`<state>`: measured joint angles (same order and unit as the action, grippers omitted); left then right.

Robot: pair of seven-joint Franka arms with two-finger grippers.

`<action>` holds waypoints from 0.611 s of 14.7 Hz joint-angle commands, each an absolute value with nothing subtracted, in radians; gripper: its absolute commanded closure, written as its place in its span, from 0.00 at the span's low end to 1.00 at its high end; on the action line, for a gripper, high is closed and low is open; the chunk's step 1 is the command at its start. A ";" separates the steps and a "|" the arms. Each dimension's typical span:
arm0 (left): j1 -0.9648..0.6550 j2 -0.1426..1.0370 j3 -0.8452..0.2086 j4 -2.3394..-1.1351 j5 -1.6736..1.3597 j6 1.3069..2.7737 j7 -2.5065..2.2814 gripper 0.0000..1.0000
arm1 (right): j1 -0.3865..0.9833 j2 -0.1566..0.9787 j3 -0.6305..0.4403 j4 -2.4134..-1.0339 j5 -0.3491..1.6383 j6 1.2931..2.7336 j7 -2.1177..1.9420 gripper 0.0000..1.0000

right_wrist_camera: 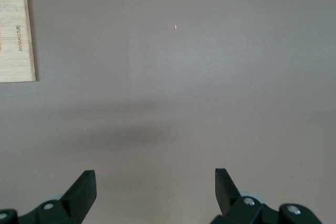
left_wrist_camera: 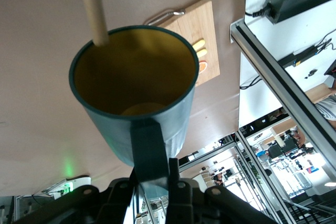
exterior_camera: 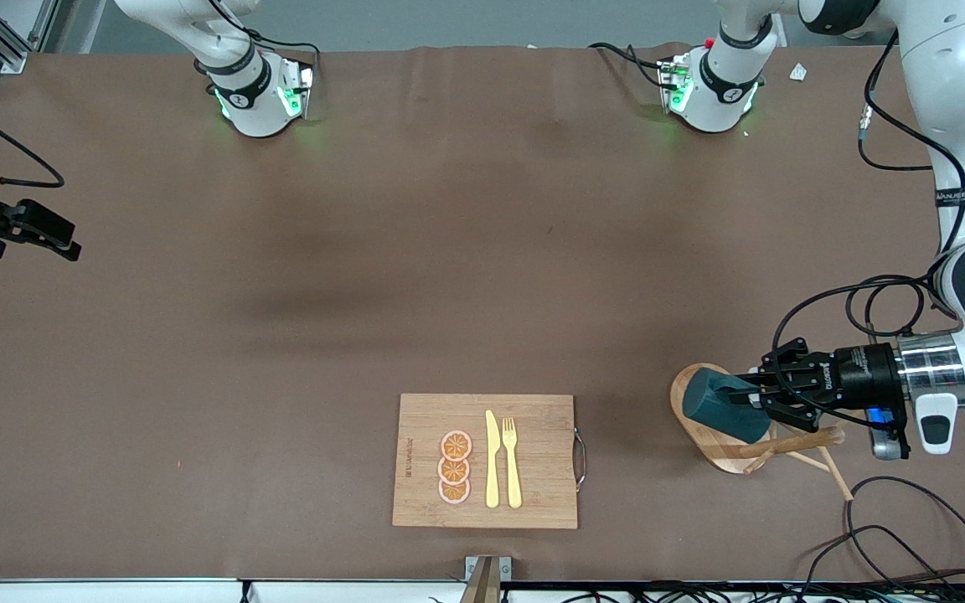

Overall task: Pass cup and hang on rack
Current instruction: 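Hook the mug onto a rack peg with the left gripper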

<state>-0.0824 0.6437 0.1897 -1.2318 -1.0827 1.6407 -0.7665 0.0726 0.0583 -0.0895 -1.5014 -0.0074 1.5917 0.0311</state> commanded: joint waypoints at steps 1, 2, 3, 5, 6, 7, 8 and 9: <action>-0.068 0.669 0.186 -1.215 -1.108 1.620 -0.755 1.00 | 0.069 0.044 -0.086 -1.513 -0.020 1.589 0.034 0.00; -0.061 0.673 0.186 -1.212 -1.111 1.620 -0.752 1.00 | 0.069 0.044 -0.087 -1.514 -0.018 1.591 0.034 0.00; -0.051 0.679 0.186 -1.212 -1.114 1.620 -0.730 1.00 | 0.071 0.044 -0.087 -1.514 -0.018 1.592 0.034 0.00; -0.038 0.687 0.186 -1.212 -1.121 1.621 -0.718 1.00 | 0.071 0.044 -0.087 -1.514 -0.018 1.592 0.034 0.00; -0.026 0.692 0.186 -1.212 -1.138 1.621 -0.718 1.00 | 0.071 0.044 -0.087 -1.514 -0.018 1.592 0.034 0.00; -0.020 0.693 0.186 -1.212 -1.156 1.621 -0.719 1.00 | 0.071 0.044 -0.087 -1.514 -0.017 1.594 0.034 0.00; -0.014 0.699 0.186 -1.212 -1.173 1.621 -0.719 1.00 | 0.069 0.044 -0.087 -1.514 -0.015 1.595 0.034 0.00; -0.011 0.701 0.186 -1.212 -1.181 1.621 -0.719 1.00 | 0.071 0.044 -0.087 -1.514 -0.014 1.597 0.035 0.00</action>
<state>-0.0252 0.6877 0.1895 -1.2316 -1.1439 1.6384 -0.7294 0.0725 0.0583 -0.0897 -1.5016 -0.0074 1.5925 0.0311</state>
